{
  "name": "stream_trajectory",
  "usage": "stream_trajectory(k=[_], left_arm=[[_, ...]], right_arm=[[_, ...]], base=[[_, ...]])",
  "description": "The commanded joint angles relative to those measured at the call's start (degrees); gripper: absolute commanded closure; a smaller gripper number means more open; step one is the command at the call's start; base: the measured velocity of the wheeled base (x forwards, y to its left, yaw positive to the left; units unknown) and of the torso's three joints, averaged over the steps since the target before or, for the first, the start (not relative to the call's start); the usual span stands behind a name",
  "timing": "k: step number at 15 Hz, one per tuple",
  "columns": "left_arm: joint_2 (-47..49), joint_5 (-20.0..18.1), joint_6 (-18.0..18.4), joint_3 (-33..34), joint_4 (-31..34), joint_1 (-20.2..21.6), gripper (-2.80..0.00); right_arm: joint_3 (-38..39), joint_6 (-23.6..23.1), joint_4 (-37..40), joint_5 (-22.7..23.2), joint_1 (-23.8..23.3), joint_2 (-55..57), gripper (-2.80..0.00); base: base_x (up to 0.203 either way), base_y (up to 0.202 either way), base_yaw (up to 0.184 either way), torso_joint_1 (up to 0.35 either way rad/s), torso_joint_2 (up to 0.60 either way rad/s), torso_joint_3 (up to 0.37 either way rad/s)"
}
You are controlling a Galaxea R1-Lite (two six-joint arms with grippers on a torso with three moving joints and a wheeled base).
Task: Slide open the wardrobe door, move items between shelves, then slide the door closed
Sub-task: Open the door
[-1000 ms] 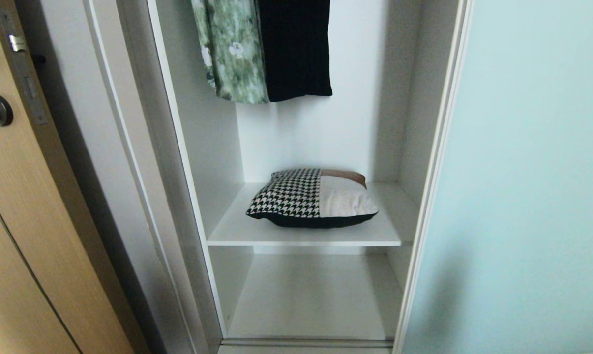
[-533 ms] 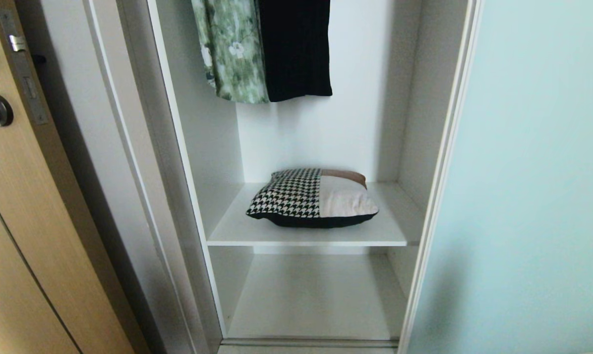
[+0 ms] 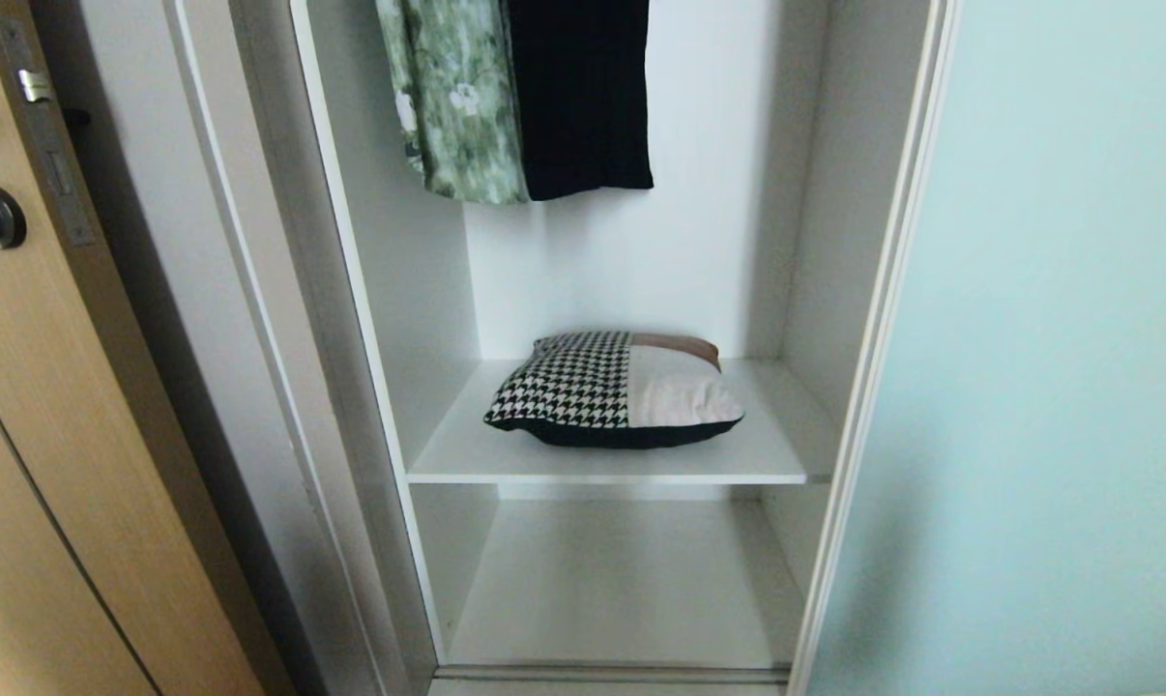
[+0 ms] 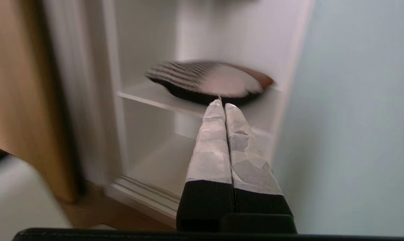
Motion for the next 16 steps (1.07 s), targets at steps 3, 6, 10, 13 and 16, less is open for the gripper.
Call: stream_trajectory(k=[3,6,10,13,16], left_arm=[[0.2,0.0,-0.1,0.0,0.0,0.0,0.0],[0.2,0.0,-0.1,0.0,0.0,0.0,0.0],[0.2,0.0,-0.1,0.0,0.0,0.0,0.0],[0.2,0.0,-0.1,0.0,0.0,0.0,0.0],[0.2,0.0,-0.1,0.0,0.0,0.0,0.0]], right_arm=[[-12.4,3.8,-6.1,7.9,0.5,24.5,0.0],[-17.4,5.1,-15.1,10.3,0.8,40.0,0.0],[-19.9,6.2,-28.9,10.9,6.1,55.3,0.0],[-20.2,6.2,-35.9,10.5,7.8,64.1,0.0],[-20.5,6.2,-44.7,7.1,8.0,73.2,0.0]], base=[[0.0,0.0,0.0,0.0,0.0,0.0],[0.0,0.0,0.0,0.0,0.0,0.0],[0.0,0.0,0.0,0.0,0.0,0.0],[0.0,0.0,0.0,0.0,0.0,0.0],[0.0,0.0,0.0,0.0,0.0,0.0]])
